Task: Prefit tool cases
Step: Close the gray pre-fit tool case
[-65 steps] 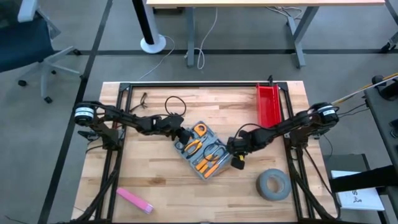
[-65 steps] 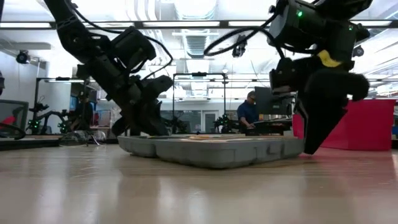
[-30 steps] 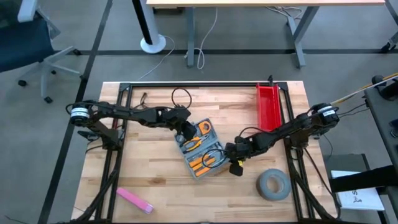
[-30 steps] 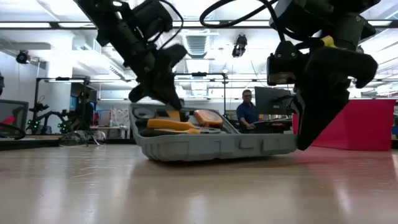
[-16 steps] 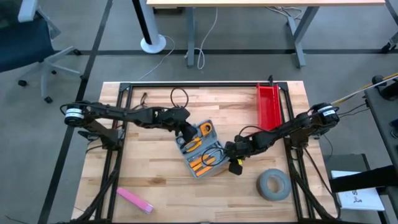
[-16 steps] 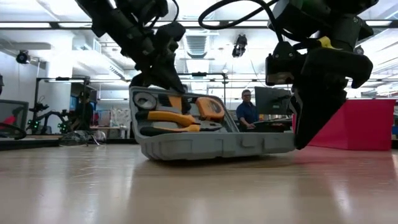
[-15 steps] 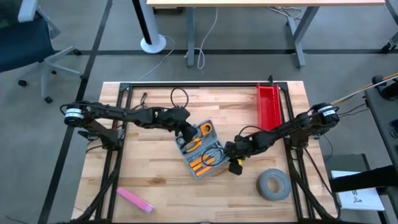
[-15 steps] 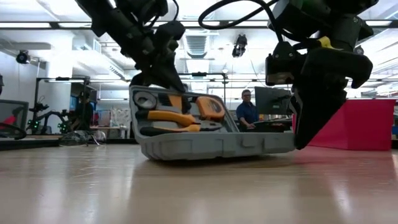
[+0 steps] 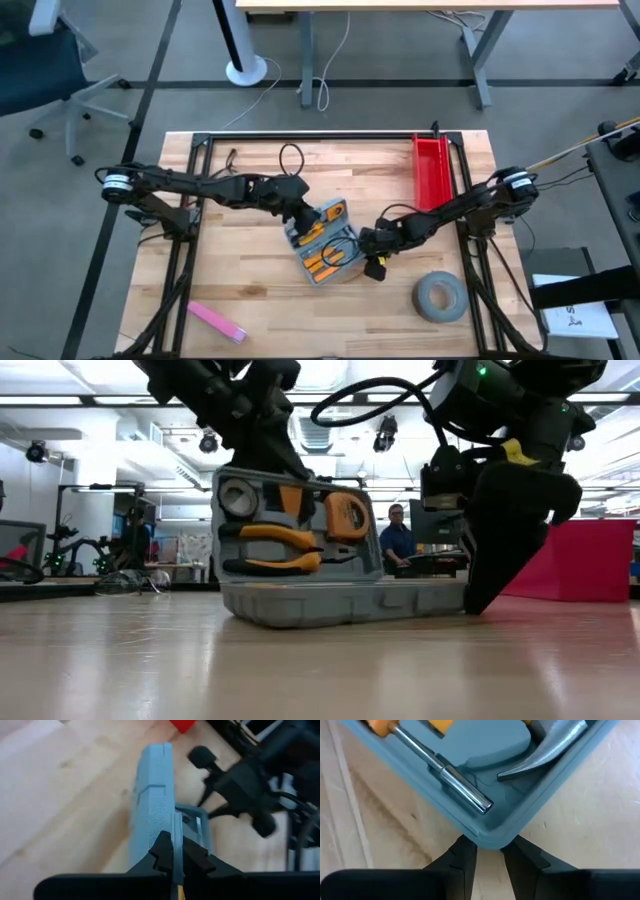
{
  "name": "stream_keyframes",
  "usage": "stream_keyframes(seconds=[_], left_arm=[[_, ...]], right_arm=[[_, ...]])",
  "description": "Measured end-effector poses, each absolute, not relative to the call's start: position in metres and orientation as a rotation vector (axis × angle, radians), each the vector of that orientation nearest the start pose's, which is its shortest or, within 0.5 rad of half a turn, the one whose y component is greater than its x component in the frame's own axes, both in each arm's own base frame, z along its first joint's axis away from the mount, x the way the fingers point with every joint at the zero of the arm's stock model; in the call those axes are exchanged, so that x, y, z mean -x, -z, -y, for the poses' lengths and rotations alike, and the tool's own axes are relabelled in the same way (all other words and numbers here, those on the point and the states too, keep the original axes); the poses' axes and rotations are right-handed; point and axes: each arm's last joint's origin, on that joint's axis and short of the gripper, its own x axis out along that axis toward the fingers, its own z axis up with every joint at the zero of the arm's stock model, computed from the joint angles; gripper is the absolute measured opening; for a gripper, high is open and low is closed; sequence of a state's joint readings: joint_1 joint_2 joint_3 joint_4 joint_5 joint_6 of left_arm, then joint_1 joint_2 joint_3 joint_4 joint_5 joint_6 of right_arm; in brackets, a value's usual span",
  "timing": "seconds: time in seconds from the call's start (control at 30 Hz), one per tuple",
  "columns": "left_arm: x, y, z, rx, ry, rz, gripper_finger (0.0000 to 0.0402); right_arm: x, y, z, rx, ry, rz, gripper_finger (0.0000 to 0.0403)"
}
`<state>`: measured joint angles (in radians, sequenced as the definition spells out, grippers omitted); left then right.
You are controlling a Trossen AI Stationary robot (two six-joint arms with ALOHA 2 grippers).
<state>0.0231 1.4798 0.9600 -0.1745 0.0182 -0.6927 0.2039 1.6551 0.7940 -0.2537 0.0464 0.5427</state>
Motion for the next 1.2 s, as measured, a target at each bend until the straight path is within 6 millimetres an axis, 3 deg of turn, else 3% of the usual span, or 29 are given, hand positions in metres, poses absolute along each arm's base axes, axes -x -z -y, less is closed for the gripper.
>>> stream_keyframes(seconds=[0.13, 0.27, 0.7, 0.83, 1.2], left_arm=[[-0.313, -0.236, 0.004, 0.704, -0.180, -0.677, 0.0029], [-0.316, -0.237, 0.019, 0.704, -0.110, -0.670, 0.0074], [-0.328, -0.218, 0.045, 0.715, -0.105, -0.659, 0.0190], [-0.331, -0.227, 0.050, 0.732, -0.056, -0.580, 0.0201], [-0.318, -0.226, 0.052, 0.725, -0.102, -0.689, 0.0182]], right_arm=[[-0.286, -0.133, -0.054, -0.346, 0.179, -1.093, 0.0088], [-0.289, -0.133, -0.046, -0.339, 0.223, -1.064, 0.0095], [-0.300, -0.143, -0.036, -0.350, 0.208, -1.020, 0.0110], [-0.299, -0.141, -0.036, -0.349, 0.210, -1.035, 0.0112], [-0.298, -0.140, -0.037, -0.357, 0.205, -1.053, 0.0094]])
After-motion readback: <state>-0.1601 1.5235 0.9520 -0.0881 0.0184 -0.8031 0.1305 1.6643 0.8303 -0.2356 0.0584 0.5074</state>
